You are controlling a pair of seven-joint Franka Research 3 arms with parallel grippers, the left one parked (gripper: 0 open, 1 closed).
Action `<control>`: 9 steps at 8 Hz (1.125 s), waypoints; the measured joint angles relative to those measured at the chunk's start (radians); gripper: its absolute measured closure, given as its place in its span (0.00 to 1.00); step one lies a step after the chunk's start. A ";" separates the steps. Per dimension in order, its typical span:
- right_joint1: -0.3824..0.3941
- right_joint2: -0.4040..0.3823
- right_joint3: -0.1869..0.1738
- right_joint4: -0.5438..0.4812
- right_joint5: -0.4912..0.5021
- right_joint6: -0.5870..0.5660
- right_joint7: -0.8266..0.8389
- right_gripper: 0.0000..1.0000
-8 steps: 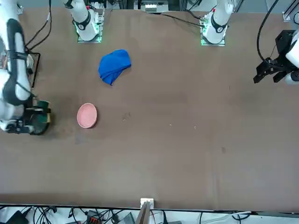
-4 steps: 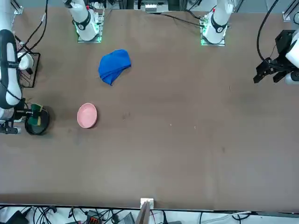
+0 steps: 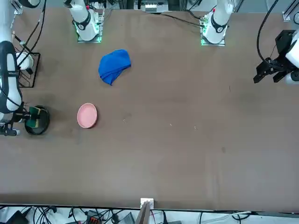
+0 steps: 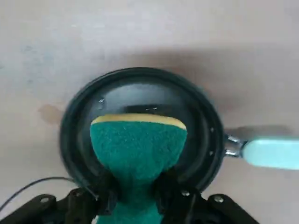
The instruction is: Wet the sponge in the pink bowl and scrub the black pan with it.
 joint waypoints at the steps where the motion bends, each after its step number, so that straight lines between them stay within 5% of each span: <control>1: -0.012 0.011 0.000 0.001 0.000 0.006 -0.005 0.55; 9: -0.038 0.055 0.004 0.004 -0.001 0.061 -0.007 0.49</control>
